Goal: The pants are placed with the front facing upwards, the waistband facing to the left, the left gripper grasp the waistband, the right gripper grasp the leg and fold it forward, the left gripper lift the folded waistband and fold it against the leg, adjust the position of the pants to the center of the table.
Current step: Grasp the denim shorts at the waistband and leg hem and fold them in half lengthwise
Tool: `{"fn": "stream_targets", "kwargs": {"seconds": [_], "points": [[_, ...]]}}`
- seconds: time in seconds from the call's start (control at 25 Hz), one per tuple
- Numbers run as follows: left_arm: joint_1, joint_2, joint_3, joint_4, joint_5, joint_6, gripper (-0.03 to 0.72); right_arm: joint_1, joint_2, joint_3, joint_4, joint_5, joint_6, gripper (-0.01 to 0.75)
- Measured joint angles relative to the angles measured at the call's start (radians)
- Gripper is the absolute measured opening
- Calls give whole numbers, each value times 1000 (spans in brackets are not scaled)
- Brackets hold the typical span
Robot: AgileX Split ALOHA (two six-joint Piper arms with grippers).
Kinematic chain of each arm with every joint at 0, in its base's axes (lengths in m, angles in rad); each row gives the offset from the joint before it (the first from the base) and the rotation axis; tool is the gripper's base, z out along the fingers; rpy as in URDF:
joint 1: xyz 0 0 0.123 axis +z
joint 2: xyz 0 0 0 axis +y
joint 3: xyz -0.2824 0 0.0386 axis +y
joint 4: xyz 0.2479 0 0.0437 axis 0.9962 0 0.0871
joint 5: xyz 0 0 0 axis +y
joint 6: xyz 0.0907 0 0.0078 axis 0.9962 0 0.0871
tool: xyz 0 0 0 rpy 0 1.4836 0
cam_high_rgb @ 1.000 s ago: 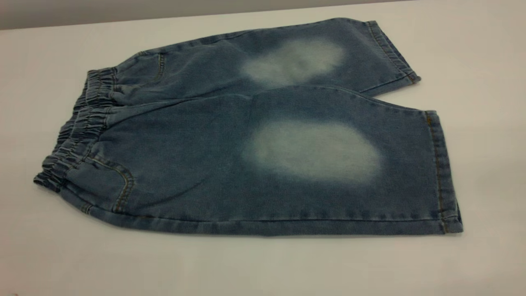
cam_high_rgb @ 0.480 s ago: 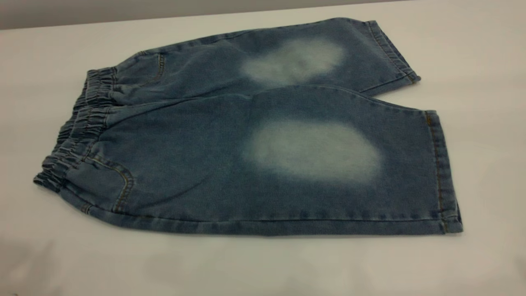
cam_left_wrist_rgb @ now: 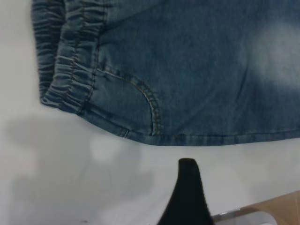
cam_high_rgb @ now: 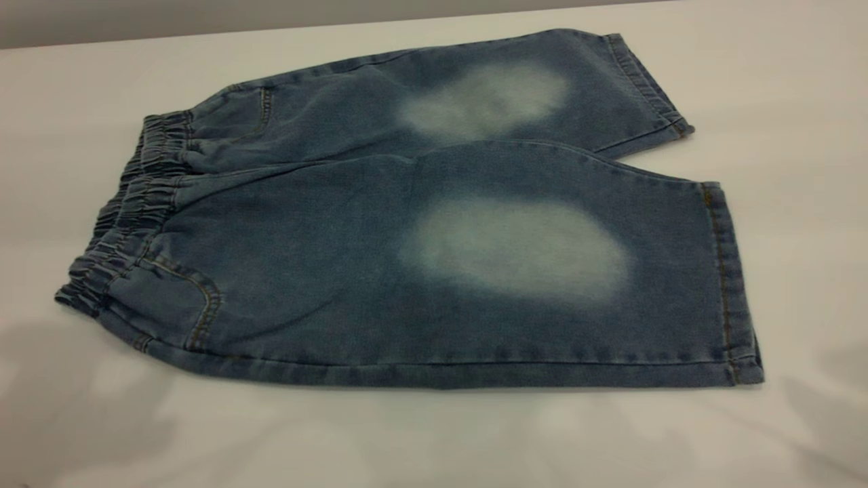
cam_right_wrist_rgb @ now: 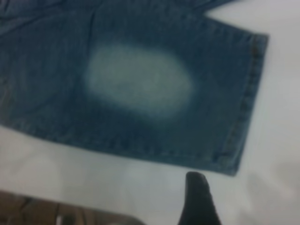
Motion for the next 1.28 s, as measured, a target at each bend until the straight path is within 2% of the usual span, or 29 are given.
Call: {"fn": "stream_targets", "kwargs": {"seconds": [0.16, 0.36, 0.56, 0.68, 0.8, 0.92, 1.04, 1.28], "points": [[22, 59, -1, 49, 16, -51, 519, 0, 77, 0, 75, -16, -91, 405], [127, 100, -1, 256, 65, -139, 519, 0, 111, 0, 79, -51, -106, 405], [139, 100, -1, 356, 37, -137, 519, 0, 113, 0, 94, -75, -104, 405], [155, 100, -1, 435, 56, -215, 519, 0, 134, 0, 100, -81, -107, 405], [209, 109, -1, 479, 51, -338, 519, 0, 166, 0, 119, -117, -127, 405], [279, 144, -1, 454, 25, -403, 519, 0, 208, 0, 126, -142, -150, 405], [343, 209, -1, 350, -8, -401, 519, 0, 257, 0, 163, -149, -183, 405], [423, 419, -1, -5, -70, -171, 519, 0, 339, 0, 299, -173, -315, 405]]}}
